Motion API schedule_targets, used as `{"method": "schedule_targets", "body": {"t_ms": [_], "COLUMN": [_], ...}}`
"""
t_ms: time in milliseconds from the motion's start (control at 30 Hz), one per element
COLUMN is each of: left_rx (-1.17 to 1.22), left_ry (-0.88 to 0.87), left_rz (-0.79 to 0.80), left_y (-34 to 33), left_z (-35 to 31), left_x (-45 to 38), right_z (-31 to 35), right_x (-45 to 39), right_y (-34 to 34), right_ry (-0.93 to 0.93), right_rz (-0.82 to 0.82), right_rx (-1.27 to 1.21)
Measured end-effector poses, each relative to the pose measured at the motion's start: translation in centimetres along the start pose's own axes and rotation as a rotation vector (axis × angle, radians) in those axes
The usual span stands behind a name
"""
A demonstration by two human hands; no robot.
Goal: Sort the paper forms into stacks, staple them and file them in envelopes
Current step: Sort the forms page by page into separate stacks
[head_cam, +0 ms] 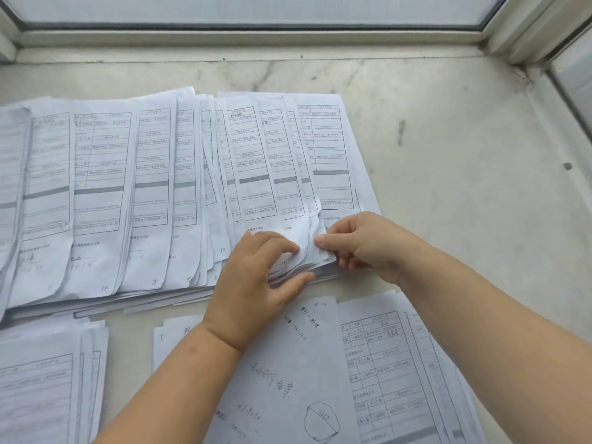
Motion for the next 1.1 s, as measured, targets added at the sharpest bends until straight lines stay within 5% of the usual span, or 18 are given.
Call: {"method": "schedule_targets", "body": {"t_ms": [400,667,767,900,1100], "left_rx": [0.02,0.09,-0.045,-0.177,-0.14], "left_ry": [0.273,0.223,0.102,-0.026,-0.07], "left_rz": [-0.176,-0.073,0.101,0.113,0.016], "left_y": [0.4,0.5,0.4,0.5,4.1], "left_z": [-0.1,0.1,0.5,-0.5,-3.3], "left_x": [-0.5,-0.1,0.6,1.1,3.8], "right_z": [-0.2,-0.2,0.1,-1.1,-5.8], "right_x": [-0.1,0.6,0.7,1.2,4.3], "right_y": [-0.7,0.2,2.4,6.9,7.0], "right_ry": [0.068,-0.01,0.054,0.156,0.128], "right_rz": [-0.054,-0.017,-0.228,-0.578,-0.604], "right_rx": [-0.04,-0.077,-0.076,-0.202,-0.221]}}
Point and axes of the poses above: each hand's wrist, its own x-axis away from the middle knuckle, its own y-axis out of the back of the hand, z = x × y, the point moved 1 cm from there along -x, towards the middle knuckle, and after that the axes turned 14 degrees about -z, right-handed, at the moved point
